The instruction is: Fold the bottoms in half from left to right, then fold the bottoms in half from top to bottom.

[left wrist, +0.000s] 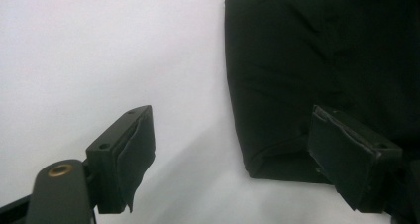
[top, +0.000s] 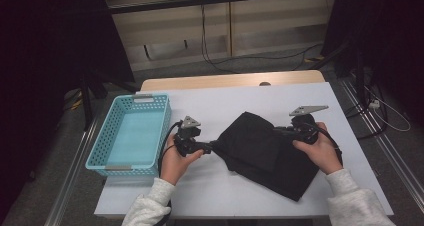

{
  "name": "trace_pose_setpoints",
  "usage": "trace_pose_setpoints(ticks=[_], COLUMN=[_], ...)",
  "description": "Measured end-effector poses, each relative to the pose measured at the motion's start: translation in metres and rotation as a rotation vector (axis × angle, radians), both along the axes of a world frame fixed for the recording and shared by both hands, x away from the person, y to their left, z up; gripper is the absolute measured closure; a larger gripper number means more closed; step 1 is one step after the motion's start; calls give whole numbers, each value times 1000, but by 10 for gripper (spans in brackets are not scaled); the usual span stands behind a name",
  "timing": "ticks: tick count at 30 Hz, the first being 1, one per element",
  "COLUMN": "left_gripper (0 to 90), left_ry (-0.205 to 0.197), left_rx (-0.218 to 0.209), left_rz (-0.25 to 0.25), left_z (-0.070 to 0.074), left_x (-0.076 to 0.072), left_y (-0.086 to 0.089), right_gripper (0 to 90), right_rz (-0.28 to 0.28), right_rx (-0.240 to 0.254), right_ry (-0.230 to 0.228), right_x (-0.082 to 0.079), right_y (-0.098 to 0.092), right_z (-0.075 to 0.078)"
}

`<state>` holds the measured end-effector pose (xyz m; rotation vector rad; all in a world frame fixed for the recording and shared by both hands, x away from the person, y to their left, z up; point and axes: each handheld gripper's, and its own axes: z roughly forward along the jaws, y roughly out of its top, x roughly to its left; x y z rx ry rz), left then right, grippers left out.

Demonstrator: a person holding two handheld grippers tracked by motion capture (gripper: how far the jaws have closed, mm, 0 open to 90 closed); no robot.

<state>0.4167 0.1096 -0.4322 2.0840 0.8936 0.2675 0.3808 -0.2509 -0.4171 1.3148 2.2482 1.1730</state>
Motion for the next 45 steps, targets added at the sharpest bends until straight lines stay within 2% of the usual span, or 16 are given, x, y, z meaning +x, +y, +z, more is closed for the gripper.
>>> trace_pose_setpoints(ticks=[8, 16, 17, 38, 42, 45], left_gripper=[183, 183, 183, 181, 181, 181], left_ry=[-11, -6, -5, 1, 3, 0], left_rx=[6, -3, -14, -19, -7, -15], left_rz=[-6, -3, 6, 8, -3, 5], left_z=[2, 3, 3, 2, 2, 3], left_x=[0, 0, -1, -1, 0, 0], left_y=[1, 2, 1, 1, 1, 1], right_gripper=[832, 832, 832, 833, 833, 833], right_rz=[8, 4, 3, -4, -3, -5], right_rx=[-1, 8, 8, 11, 10, 5], right_ry=[3, -1, -1, -11, -10, -7], right_x=[-4, -6, -6, -14, -16, -17], right_y=[-1, -5, -5, -12, -14, -15], right_z=[-1, 1, 0, 4, 4, 2])
